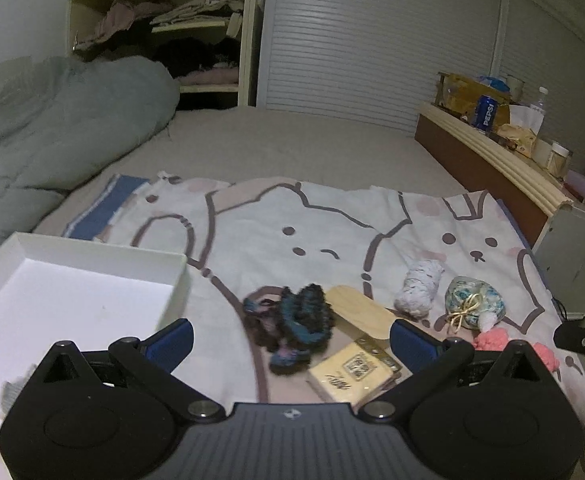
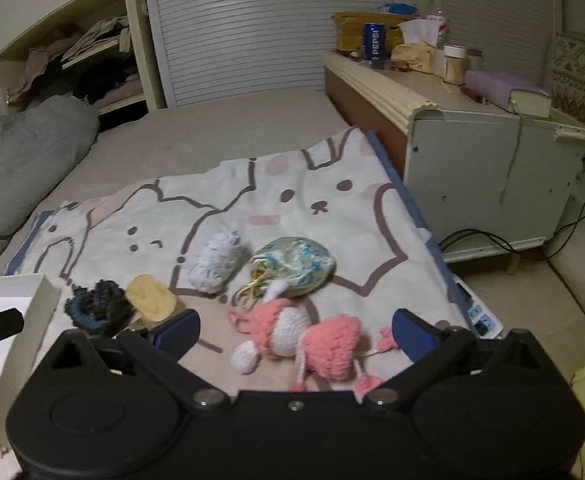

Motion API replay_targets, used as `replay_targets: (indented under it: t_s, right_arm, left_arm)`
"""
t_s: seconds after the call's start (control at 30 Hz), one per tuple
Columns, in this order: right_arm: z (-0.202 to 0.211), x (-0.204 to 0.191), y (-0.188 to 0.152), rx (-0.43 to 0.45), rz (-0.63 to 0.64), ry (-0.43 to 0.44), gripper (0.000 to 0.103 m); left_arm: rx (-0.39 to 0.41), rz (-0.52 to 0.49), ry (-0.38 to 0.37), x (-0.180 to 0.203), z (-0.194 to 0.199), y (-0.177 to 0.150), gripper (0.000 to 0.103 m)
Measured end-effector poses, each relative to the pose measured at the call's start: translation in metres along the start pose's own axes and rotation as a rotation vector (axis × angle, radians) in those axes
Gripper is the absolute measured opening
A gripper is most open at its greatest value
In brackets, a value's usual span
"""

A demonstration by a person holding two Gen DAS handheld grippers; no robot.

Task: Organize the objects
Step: 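Withdraw both tools from the tray back toward the remaining toys, then grasp the yellow tissue pack with left gripper while right gripper grasps the pink bunny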

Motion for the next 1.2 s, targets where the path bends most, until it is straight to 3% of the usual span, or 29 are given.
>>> replay_targets:
  t_s: [0.2, 0.37, 0.83, 1.03, 1.2]
  right_arm:
    - [-0.010, 0.018, -0.001, 0.044, 0.042, -0.022, 0.103]
    - [-0.022, 0.035, -0.004, 0.058, 0.187, -0.061, 0.103]
    - [-0.058, 0.022, -0.033, -0.047, 0.559, -0.026, 0.102]
    - [-0.071, 0.020, -0.045, -0.187, 0.509, 0.017, 0.076]
    - [-0.062, 0.022, -0.044, -0.193, 0.359, 0.085, 0.062]
  left_arm:
    - [-0.050, 0.040, 0.016, 0.027, -0.022, -0.011, 0.103]
    - [-0.117, 0.085, 0.046, 0.044, -0.043, -0.021, 0.103]
    - [-0.358, 0.139, 0.143, 0.070, -0.096, -0.049, 0.103]
    - [-0.386, 0.163, 0.139, 0.060, -0.097, -0.055, 0.103]
    - [-0.399, 0.158, 0.128, 0.043, -0.091, -0.062, 0.103]
Point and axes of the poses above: each gripper's, at about its wrist camera, not at the fingertips, and z roughly against the way its jaws point, x to its right, y to its top, the point moved 7 cm from there along -z, roughly the way its jaws point, and after that the axes turned 14 degrees about y, right-handed, at the moved point
